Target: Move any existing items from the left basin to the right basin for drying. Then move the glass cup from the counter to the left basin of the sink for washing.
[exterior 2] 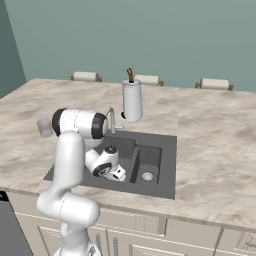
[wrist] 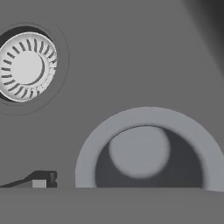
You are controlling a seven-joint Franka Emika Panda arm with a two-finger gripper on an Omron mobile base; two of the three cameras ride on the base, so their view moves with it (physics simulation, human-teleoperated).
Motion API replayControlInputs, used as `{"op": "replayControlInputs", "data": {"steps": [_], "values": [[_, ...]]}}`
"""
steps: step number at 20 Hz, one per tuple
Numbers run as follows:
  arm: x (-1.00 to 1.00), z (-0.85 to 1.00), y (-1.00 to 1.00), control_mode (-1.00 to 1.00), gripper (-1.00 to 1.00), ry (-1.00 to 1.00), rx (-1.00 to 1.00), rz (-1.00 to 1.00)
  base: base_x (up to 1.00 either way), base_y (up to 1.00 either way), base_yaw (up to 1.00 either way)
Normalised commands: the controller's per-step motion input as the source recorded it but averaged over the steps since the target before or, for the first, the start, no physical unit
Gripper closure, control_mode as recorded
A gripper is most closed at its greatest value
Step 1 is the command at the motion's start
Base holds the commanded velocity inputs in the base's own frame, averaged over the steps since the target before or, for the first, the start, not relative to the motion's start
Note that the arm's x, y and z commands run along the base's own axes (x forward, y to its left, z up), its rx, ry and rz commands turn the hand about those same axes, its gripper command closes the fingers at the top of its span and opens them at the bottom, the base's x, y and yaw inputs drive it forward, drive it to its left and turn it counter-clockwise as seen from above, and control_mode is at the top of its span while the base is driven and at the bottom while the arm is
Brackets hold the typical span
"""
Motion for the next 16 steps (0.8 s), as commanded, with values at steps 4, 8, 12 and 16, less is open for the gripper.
{"op": "replayControlInputs", "data": {"steps": [4, 8, 12, 16], "values": [[0.17, -0.26, 0.0, -1.0, -1.0, -0.01, 0.0, 0.03, 0.0, 0.0, 0.0], [0.19, -0.32, 0.0, -1.0, 1.0, 0.0, 0.0, 0.04, 0.0, 0.0, 0.0], [0.07, -0.13, 0.0, -1.0, 1.0, 0.0, 0.0, 0.02, 0.0, 0.0, 0.0], [0.01, 0.0, 0.0, -1.0, 1.0, 0.0, 0.0, 0.0, 0.0, 0.0, 0.0]]}}
